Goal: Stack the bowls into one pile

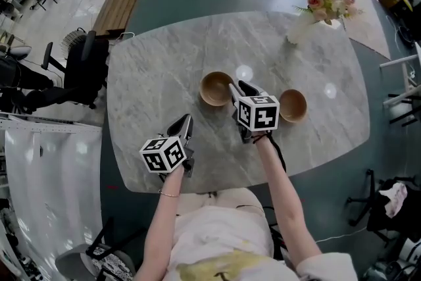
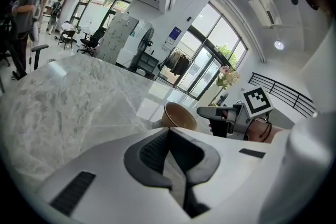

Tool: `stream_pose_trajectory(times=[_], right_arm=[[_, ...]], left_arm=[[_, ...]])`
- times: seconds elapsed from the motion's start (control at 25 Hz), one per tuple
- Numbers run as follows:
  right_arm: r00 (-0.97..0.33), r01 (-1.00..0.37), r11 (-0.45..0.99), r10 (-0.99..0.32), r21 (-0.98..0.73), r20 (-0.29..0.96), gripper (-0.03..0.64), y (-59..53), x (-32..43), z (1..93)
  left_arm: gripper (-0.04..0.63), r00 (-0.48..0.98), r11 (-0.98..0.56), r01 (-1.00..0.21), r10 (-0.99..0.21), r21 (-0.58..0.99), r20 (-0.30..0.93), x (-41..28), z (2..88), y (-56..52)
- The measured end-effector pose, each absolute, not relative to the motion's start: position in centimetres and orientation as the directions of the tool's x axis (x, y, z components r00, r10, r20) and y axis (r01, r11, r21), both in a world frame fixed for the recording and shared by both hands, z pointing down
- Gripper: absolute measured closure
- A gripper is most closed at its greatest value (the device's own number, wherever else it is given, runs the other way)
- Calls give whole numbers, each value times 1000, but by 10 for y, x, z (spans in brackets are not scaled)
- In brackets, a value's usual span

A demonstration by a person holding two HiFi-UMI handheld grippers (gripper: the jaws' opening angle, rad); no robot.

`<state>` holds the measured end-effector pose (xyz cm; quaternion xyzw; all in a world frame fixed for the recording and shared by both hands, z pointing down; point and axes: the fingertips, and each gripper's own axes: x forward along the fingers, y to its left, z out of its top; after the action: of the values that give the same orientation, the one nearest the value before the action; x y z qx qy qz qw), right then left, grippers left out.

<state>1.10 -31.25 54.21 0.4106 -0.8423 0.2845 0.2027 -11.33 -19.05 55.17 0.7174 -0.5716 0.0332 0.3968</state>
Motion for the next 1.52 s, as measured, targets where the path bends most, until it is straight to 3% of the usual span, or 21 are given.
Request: stream_pose_trajectory(times=[0.12,0.36,0.8,1.52], right_arm=[[-592,-798,518,-574,-309,566,502,-307,16,537],[-583,-800,536,-585,-272,563,609,-290,32,532],[-532,-842,458,-623,-283,573,609,-255,67,538],[-286,-949,146,-776,-281,562,610,-233,159,532]], left_arm=[[595,337,-35,-850,-802,526,492,-108,546,-190],[595,335,-54,-855,-816,516,471,-92,537,-185],[595,422,-150,-839,-786,523,452,-58,533,-176],[595,610,-337,-758,-669,559,425,-1,532,-177]])
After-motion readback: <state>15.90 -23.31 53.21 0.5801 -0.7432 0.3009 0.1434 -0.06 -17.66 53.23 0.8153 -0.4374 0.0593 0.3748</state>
